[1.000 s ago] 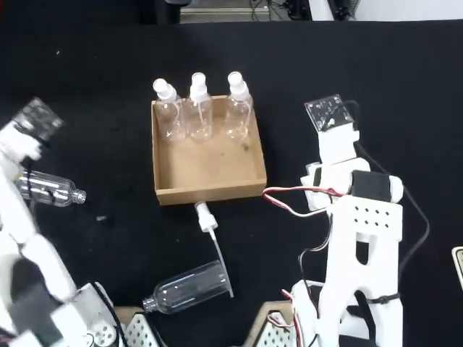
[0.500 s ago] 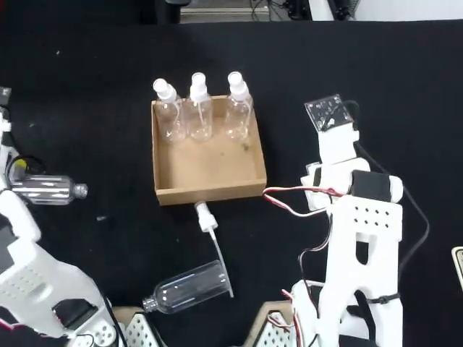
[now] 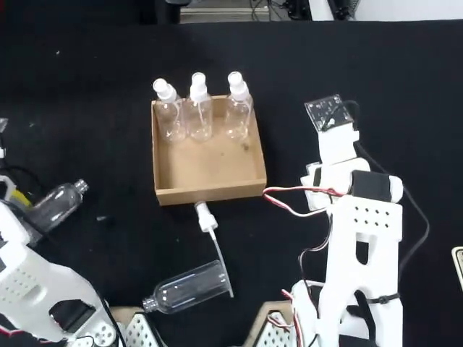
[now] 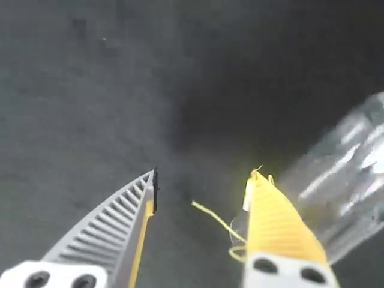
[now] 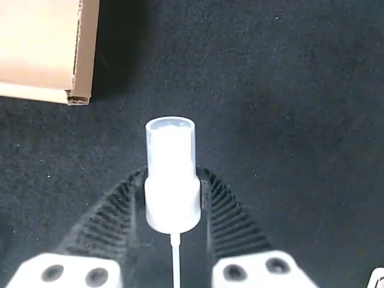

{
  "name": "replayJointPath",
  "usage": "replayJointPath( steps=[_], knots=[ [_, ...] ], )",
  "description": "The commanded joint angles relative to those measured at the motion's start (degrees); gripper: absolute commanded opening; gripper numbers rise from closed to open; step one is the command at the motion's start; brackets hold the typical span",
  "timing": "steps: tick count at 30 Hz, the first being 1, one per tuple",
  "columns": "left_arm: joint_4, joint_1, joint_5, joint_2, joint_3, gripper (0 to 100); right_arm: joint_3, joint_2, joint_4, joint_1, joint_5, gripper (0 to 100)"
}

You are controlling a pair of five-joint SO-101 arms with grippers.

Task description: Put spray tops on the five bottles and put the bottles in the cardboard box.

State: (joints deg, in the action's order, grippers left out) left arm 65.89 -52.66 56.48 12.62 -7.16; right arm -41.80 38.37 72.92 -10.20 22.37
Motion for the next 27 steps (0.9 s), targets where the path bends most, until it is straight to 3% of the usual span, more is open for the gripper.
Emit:
replayJointPath(
  steps=[1,8,13,16,22,27],
  knots=[
    [5.71,-0.84,1.58,-1.85,5.23,23,0.31,2.42,-0.26,0.44,-0.35,1.1],
    [21.63,0.40,2.02,-9.49,16.48,23,0.31,2.42,-0.18,0.44,-0.35,1.1],
    [32.00,7.25,5.80,-12.22,17.80,23,0.31,2.42,0.18,0.44,-0.35,1.1],
    [28.84,9.80,9.49,-12.22,13.93,23,0.31,2.42,0.18,0.44,-0.35,1.1],
    [11.25,9.01,17.14,-12.84,5.85,23,0.31,2.42,0.26,0.35,0.00,1.1],
    [10.02,8.75,19.60,-12.40,5.14,23,0.31,2.42,0.26,0.35,-0.26,1.1]
  ],
)
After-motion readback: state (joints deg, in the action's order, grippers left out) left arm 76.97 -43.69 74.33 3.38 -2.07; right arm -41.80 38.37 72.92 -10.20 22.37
